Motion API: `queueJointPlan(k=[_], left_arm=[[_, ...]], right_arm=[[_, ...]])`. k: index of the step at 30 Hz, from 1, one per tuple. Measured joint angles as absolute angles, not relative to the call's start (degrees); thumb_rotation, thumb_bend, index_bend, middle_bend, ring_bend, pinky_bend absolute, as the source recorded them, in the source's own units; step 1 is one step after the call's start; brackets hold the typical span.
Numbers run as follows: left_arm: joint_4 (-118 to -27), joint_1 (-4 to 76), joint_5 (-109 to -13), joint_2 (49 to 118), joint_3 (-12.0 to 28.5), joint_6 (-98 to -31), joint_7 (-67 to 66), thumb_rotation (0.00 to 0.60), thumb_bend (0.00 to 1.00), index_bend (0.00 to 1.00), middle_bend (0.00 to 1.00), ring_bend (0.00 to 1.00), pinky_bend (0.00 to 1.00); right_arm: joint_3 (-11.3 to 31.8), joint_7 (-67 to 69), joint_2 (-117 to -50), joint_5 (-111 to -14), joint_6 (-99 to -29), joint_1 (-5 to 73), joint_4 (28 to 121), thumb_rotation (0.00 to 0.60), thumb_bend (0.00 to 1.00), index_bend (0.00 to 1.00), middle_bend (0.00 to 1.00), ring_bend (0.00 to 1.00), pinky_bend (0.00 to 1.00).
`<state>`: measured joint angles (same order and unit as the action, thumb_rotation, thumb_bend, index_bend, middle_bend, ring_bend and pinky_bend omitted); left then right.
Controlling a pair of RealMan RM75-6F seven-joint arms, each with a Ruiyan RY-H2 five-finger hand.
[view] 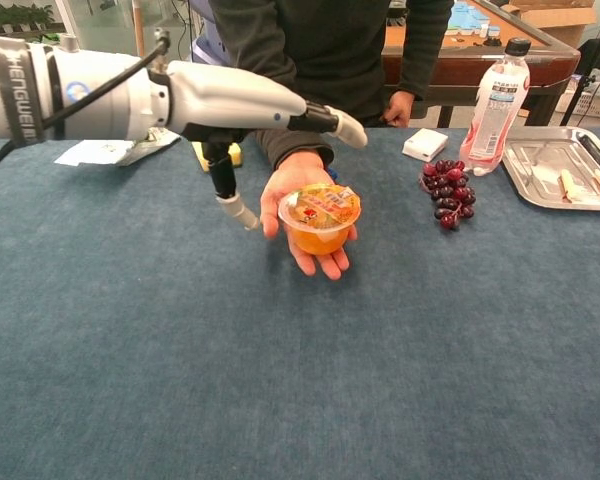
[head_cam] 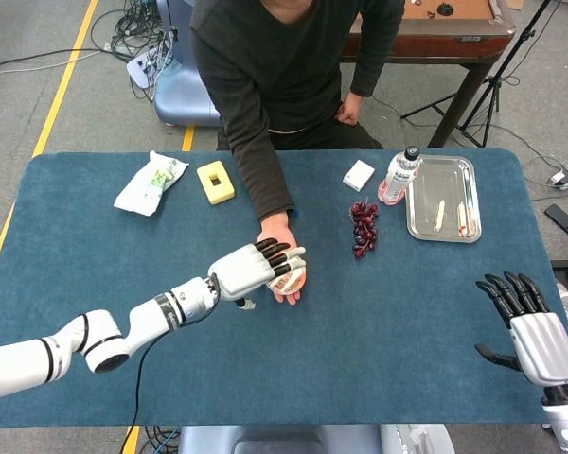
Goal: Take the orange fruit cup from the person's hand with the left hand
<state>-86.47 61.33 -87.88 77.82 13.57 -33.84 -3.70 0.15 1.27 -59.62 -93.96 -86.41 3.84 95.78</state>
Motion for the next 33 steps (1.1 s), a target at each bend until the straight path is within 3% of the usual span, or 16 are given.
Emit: queueJointPlan(k=[10,20,24,29,33], left_arm=[[-82.66,68.14,-77.28,82.02,14.12,-26.57,-12.92,0.600,0.12,0.03,0.00,0.00,0.07],[-77.04,73.07,-69.11,87.07,12.38,-25.19,-19.04,0.600,0.12,0.05,0.00,0.00,0.09],[-74.41,74.52,-65.98,88.76,11.42,-24.96,-19.98,0.600,0.12,0.12,0.00,0.04,0.19],[-72.44,75.13,-64.23,90.06,10.19,-25.64,-19.70,0.600,0.12,0.20,0.00,0.19,0.40],[-72.09,74.62,-64.75,90.76,10.13,-27.52,-18.09,0.600,0.12,0.30,0.11,0.32,0.54]], right_arm=[[0.10,2.61,-59.82,-93.29,-86.08,3.79,94.41,0.600,0.05,0.15,0.11,0.00,0.06],[-0.02,3.42,-59.41,-92.94,-86.06,3.60,93.78,0.600,0.05,0.15,0.11,0.00,0.06],[-0.11,3.66,-59.34,-92.84,-86.53,3.23,93.51,0.600,0.05,0.15,0.11,0.00,0.06],[-0.25,4.14,-59.31,-92.62,-86.79,2.84,93.05,0.600,0.05,0.15,0.11,0.00,0.06],[-0.31,4.06,-59.09,-92.84,-86.99,2.75,93.11,0.600,0.05,0.15,0.11,0.00,0.06]])
